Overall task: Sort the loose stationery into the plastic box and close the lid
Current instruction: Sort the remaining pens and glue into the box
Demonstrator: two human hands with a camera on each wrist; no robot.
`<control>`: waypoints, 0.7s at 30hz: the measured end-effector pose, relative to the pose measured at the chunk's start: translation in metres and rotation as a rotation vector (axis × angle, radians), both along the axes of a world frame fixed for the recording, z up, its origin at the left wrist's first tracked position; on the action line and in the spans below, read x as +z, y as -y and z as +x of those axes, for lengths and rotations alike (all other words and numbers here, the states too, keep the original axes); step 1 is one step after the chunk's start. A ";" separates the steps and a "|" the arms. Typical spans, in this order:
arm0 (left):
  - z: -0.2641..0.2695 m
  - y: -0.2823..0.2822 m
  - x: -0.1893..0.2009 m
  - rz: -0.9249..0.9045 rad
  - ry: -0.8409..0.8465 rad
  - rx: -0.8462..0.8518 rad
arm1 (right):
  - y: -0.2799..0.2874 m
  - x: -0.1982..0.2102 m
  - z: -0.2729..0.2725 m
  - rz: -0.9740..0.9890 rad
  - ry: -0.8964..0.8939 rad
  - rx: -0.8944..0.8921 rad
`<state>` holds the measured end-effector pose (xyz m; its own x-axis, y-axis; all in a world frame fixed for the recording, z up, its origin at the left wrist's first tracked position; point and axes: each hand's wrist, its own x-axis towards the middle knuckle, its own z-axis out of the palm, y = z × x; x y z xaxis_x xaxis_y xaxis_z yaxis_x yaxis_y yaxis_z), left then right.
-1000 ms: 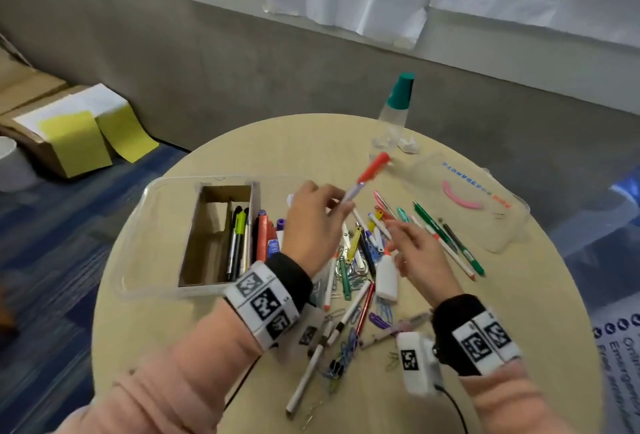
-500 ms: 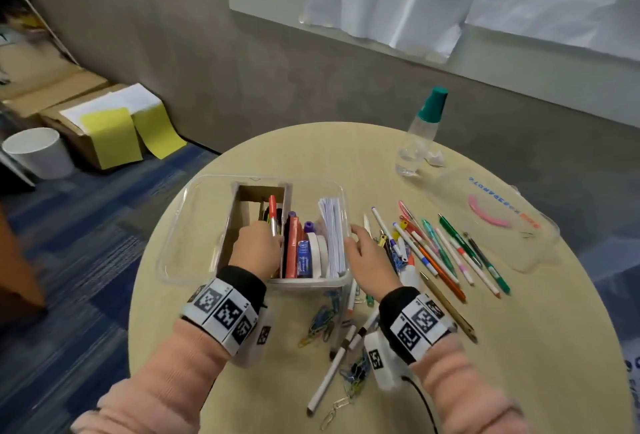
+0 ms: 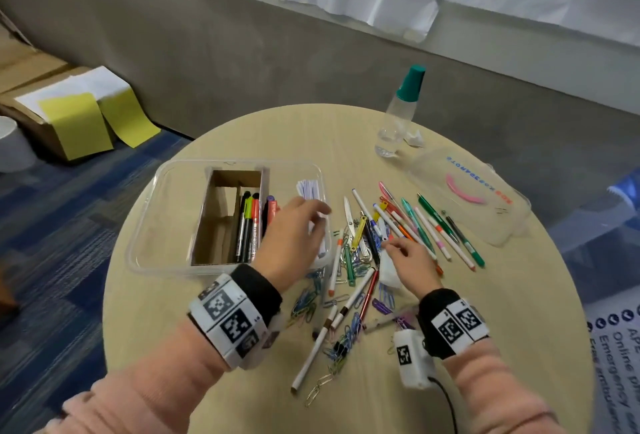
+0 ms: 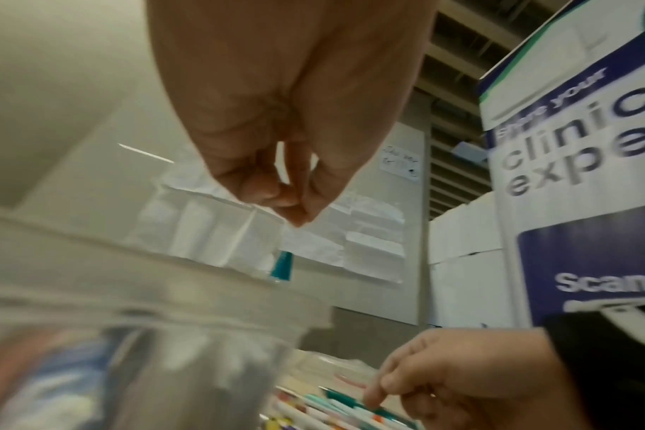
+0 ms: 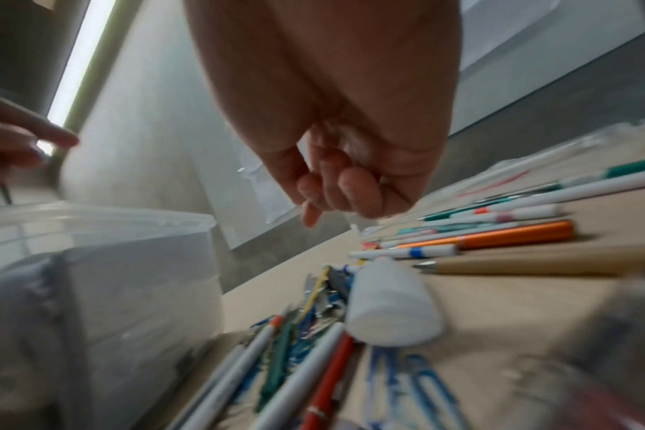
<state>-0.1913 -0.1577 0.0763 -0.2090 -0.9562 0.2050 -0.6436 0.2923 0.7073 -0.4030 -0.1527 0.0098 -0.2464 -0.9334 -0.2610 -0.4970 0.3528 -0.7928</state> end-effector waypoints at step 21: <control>-0.043 -0.033 -0.088 0.625 0.780 -0.302 | -0.026 -0.031 0.030 -0.055 -0.825 0.782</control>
